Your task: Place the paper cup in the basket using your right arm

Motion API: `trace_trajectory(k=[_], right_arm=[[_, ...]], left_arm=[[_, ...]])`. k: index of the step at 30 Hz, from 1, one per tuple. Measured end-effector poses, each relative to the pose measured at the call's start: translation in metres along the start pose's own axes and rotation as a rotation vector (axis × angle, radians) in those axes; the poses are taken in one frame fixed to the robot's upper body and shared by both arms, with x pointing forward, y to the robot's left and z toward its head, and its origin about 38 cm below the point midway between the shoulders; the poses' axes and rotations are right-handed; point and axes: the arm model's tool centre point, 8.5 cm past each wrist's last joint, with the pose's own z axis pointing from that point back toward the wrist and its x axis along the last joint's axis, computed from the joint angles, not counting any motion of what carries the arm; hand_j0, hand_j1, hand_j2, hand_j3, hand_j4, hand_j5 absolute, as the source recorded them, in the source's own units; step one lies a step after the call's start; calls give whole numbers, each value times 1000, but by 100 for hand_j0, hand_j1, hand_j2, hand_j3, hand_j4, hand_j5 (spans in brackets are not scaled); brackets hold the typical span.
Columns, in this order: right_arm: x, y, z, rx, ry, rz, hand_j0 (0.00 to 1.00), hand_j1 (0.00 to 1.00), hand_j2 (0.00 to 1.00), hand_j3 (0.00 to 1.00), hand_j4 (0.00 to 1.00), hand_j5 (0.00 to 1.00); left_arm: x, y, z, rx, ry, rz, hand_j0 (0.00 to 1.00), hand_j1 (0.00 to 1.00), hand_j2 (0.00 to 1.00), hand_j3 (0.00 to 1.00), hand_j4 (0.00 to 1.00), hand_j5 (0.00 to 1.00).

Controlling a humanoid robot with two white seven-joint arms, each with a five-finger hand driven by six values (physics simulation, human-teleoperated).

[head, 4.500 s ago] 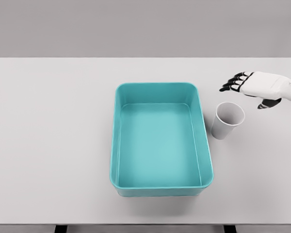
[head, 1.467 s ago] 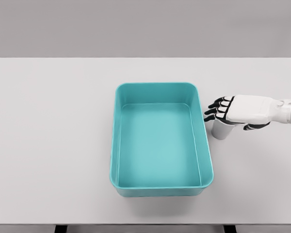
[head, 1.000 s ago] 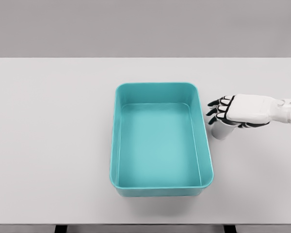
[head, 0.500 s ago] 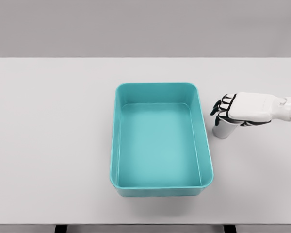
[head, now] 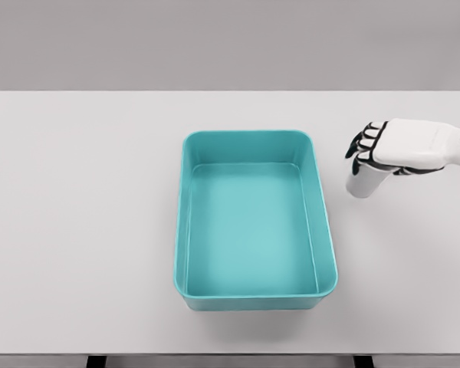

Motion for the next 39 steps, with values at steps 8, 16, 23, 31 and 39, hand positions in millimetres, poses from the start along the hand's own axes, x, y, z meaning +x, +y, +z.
trace_trajectory(k=[8, 16, 23, 31, 39], right_arm=[[-8, -20, 6, -27, 22, 38, 62, 62, 62, 62, 62, 62], [-12, -46, 6, -63, 29, 88, 62, 62, 62, 62, 62, 62], [-15, -67, 4, -92, 30, 127, 62, 62, 62, 62, 62, 62], [-12, -91, -7, -131, 7, 171, 62, 62, 62, 62, 62, 62], [-5, -108, -25, -162, -32, 196, 62, 62, 62, 62, 62, 62]], left_arm=[[0, 0, 0, 0, 0, 0, 100, 100, 100, 100, 100, 100], [0, 0, 0, 0, 0, 0, 100, 100, 100, 100, 100, 100], [-1, 0, 0, 0, 2, 1, 100, 100, 100, 100, 100, 100], [-1, 0, 0, 0, 2, 0, 100, 100, 100, 100, 100, 100], [0, 0, 0, 0, 0, 0, 100, 100, 100, 100, 100, 100]])
